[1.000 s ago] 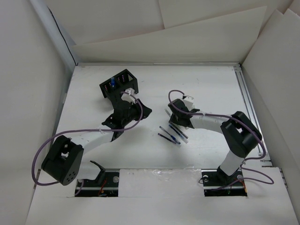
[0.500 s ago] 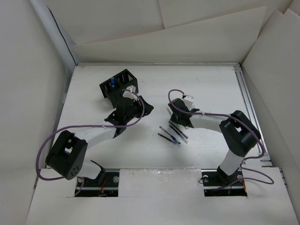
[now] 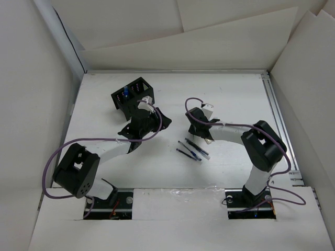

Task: Sort the stationery into containers
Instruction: Pick up the pen from the center of the board, then place the pen in the storage box.

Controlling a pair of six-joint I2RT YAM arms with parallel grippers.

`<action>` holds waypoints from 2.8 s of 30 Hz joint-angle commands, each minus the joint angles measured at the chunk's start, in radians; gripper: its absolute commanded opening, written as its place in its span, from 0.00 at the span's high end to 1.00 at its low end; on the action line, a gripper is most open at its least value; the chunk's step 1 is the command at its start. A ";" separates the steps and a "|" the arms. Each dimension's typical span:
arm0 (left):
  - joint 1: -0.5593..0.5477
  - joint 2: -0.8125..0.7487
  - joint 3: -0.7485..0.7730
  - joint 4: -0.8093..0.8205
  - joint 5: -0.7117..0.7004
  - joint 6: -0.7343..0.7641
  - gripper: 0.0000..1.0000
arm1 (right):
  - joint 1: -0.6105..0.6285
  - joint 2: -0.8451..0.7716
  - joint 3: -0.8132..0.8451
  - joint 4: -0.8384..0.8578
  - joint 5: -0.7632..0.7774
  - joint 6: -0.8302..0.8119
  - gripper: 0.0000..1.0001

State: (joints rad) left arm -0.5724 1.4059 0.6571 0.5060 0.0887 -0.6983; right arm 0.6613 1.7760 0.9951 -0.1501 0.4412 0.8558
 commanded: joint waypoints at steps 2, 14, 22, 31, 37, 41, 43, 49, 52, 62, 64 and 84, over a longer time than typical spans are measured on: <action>0.000 0.019 0.044 0.039 0.003 -0.006 0.62 | -0.005 0.017 0.014 -0.016 0.024 -0.008 0.82; 0.000 0.050 0.073 0.049 -0.006 -0.015 0.62 | -0.005 -0.024 0.014 -0.006 0.062 -0.050 0.99; 0.000 0.082 0.122 0.039 0.079 0.005 0.56 | 0.015 -0.160 -0.036 0.060 0.024 -0.118 1.00; 0.000 0.047 0.154 -0.029 0.184 0.014 0.50 | 0.046 -0.380 -0.147 0.164 -0.168 -0.193 1.00; 0.000 0.047 0.168 -0.041 0.209 0.036 0.48 | 0.055 -0.434 -0.183 0.221 -0.338 -0.224 1.00; 0.000 0.056 0.177 -0.029 0.253 0.036 0.48 | 0.055 -0.443 -0.194 0.251 -0.401 -0.235 1.00; 0.000 0.068 0.187 -0.014 0.264 0.023 0.48 | 0.055 -0.443 -0.194 0.251 -0.416 -0.235 1.00; 0.000 0.097 0.177 0.016 0.254 0.014 0.50 | 0.055 -0.443 -0.204 0.261 -0.440 -0.235 1.00; 0.000 0.122 0.188 0.016 0.235 0.014 0.53 | 0.055 -0.443 -0.204 0.270 -0.450 -0.235 1.00; 0.000 0.179 0.223 0.028 0.255 -0.006 0.73 | 0.055 -0.443 -0.213 0.288 -0.469 -0.235 1.00; 0.000 0.179 0.223 0.039 0.255 -0.006 0.77 | 0.055 -0.443 -0.213 0.288 -0.478 -0.235 1.00; 0.000 0.088 0.245 -0.036 0.105 -0.006 1.00 | 0.055 -0.564 -0.263 0.297 -0.489 -0.225 0.48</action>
State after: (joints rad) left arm -0.5755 1.5745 0.8516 0.4831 0.2813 -0.7296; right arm 0.7082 1.2793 0.7361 0.0948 -0.0345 0.6323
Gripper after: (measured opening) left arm 0.101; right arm 0.507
